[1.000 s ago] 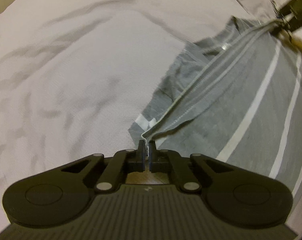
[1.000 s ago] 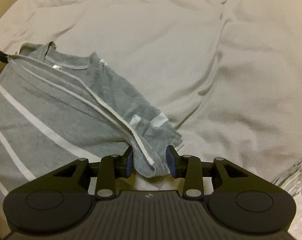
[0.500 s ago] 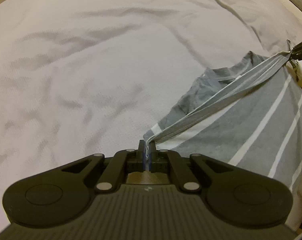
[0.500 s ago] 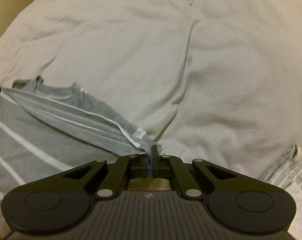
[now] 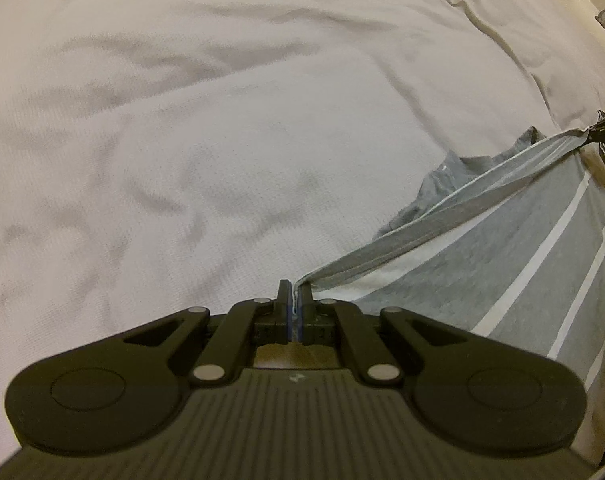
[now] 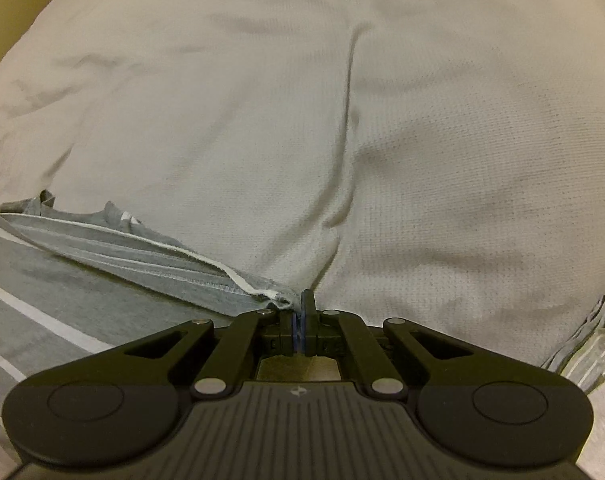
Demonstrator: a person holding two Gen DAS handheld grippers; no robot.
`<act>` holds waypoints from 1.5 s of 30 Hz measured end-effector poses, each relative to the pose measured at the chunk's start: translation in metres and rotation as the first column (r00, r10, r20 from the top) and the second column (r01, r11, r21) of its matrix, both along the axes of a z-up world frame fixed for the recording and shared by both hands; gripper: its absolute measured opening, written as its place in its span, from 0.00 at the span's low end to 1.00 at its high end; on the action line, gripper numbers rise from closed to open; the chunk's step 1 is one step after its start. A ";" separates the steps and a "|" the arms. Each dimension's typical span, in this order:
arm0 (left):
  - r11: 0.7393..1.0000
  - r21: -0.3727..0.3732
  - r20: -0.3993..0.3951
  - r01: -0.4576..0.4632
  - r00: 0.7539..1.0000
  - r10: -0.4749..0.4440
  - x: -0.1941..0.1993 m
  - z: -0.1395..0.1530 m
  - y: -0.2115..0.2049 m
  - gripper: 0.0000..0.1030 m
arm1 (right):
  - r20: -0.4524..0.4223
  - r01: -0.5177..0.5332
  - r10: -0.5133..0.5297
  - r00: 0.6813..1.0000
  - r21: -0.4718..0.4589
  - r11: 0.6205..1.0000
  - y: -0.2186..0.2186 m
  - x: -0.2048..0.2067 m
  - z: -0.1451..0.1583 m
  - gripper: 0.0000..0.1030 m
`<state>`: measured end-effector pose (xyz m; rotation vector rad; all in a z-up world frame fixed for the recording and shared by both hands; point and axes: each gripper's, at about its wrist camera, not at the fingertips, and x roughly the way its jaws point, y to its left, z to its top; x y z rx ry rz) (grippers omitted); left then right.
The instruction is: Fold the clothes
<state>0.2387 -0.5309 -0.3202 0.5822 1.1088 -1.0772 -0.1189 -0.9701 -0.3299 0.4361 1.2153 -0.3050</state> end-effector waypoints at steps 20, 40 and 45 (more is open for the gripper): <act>0.979 0.033 0.049 -0.200 0.979 0.198 0.016 -0.013 -0.007 0.06 | 0.047 0.033 -0.031 0.998 -0.047 0.998 0.025 0.003 -0.005 0.22; 0.991 -0.075 0.023 0.113 0.994 -0.111 -0.068 -0.026 -0.085 0.02 | 0.158 -0.342 0.342 0.926 -0.031 0.939 0.164 0.109 -0.026 0.18; 0.998 -0.067 0.058 -0.021 0.998 0.025 -0.029 -0.023 -0.075 0.03 | 0.151 -0.239 0.257 0.955 -0.123 0.963 0.125 0.103 -0.027 0.07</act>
